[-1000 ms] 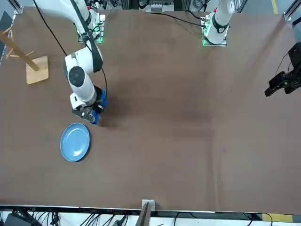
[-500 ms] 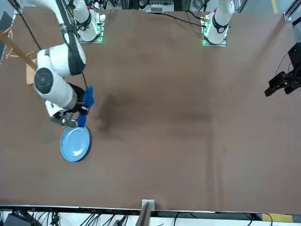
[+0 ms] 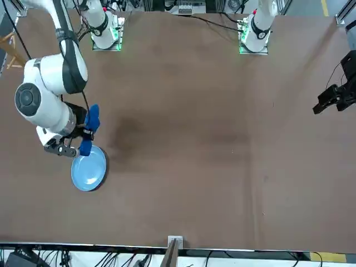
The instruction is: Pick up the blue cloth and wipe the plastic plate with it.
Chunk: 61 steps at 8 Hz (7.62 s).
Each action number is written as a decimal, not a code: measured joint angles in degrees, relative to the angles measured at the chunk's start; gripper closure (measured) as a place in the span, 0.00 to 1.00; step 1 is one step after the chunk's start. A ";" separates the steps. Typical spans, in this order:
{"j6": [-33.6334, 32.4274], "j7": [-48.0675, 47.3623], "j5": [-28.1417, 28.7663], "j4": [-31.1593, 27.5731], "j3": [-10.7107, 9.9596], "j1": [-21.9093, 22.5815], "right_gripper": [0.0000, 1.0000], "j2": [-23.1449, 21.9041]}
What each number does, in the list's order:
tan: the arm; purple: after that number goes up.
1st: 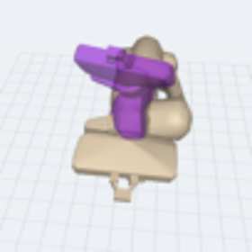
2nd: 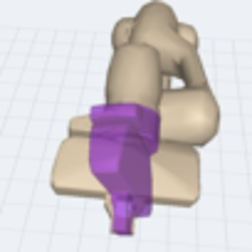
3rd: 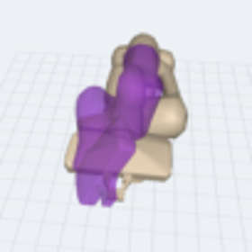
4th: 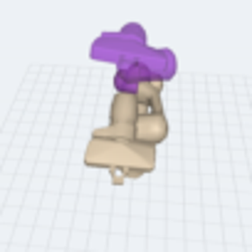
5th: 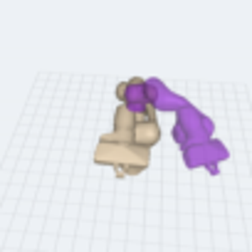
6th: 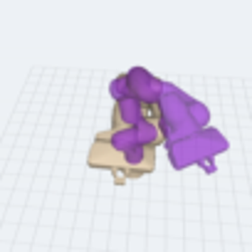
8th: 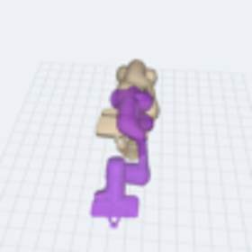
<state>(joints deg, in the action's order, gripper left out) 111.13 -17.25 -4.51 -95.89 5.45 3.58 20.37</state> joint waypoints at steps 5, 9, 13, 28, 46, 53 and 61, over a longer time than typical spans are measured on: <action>1.37 4.82 -4.15 2.45 -0.21 -4.81 0.84 4.38; 4.67 5.66 -4.60 2.39 -0.20 -5.99 0.84 5.84; 13.27 6.19 -4.77 2.26 -0.21 -6.37 0.84 10.83; 36.46 6.31 -8.69 -3.83 -0.75 -8.64 0.84 18.84; 39.31 8.71 -6.99 1.30 -2.32 -6.64 0.85 22.48; 20.91 6.93 2.52 2.84 -1.56 -4.06 0.85 20.66; 29.17 21.35 2.53 8.78 -2.34 -5.24 0.85 24.87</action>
<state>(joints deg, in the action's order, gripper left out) 140.31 4.09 -1.97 -87.11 3.11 -1.66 45.24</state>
